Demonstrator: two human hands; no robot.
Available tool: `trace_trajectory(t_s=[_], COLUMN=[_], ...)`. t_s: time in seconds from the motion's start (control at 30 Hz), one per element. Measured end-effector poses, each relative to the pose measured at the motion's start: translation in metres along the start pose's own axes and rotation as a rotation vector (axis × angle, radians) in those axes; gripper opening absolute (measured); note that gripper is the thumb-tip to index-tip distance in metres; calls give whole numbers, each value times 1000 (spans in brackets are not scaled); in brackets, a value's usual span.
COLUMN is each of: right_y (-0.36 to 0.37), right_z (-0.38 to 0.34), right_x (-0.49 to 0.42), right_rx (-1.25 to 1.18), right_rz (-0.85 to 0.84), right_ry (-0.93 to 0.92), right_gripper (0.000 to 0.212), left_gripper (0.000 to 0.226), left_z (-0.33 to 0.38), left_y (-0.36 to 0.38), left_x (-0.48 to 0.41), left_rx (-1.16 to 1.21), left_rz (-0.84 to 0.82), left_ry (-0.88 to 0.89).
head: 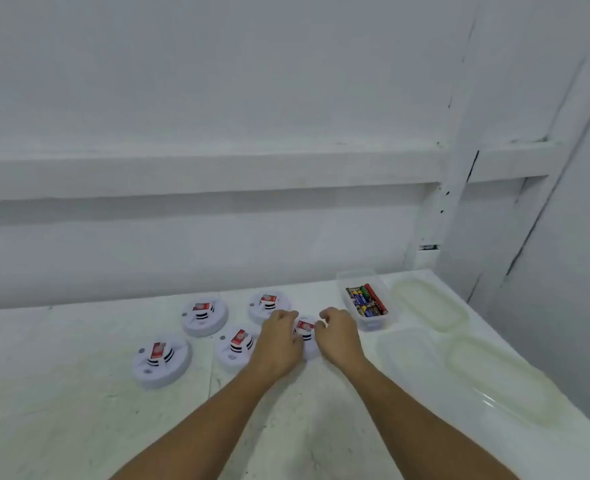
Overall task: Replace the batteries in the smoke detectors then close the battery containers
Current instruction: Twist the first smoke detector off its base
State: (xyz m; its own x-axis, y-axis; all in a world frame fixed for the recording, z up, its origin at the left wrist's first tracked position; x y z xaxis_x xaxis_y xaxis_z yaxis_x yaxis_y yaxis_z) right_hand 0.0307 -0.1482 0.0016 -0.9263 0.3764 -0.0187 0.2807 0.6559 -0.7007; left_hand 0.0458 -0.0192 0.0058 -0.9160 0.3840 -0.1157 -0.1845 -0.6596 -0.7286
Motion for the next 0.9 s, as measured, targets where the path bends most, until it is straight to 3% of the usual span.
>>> trace_trajectory(t_s=[0.07, 0.17, 0.27, 0.53, 0.7, 0.8, 0.9], right_y=[4, 19, 21, 14, -4, -14, -18], right_z=[13, 32, 36, 38, 37, 35, 32], right_x=[2, 5, 9, 28, 53, 68, 86], right_rx=[3, -30, -35, -466, -616, -554, -404], right_rz=[1, -89, -112, -113, -140, -154, -152], right_ry=[80, 177, 162, 217, 120, 3, -136], right_gripper=[16, 30, 18, 24, 30, 42, 39], left_gripper=[39, 47, 50, 42, 36, 41, 50], left_z=[-1, -3, -5, -1, -6, -11, -13], left_y=[9, 18, 20, 9, 13, 12, 11], left_x=[2, 8, 11, 43, 72, 84, 94], left_rx=[4, -33, 43, 441, 674, 795, 832], left_rz=[-13, -33, 14, 136, 204, 228, 212], left_ry=[-7, -64, -94, -134, -184, -220, -242])
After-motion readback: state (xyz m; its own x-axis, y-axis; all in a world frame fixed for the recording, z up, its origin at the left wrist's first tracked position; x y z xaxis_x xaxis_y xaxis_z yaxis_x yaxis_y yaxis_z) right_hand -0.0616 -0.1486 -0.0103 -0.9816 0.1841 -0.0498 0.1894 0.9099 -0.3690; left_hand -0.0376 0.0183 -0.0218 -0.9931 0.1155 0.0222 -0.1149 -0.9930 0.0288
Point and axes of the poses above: each hand's wrist, its own x-axis away from the middle knuckle, its own y-axis out of the palm, z = x × y, the point moved 5 cm from there along -x, towards the middle knuckle, and after that the axes turned 3 degrees about x, right-handed, at the moved point
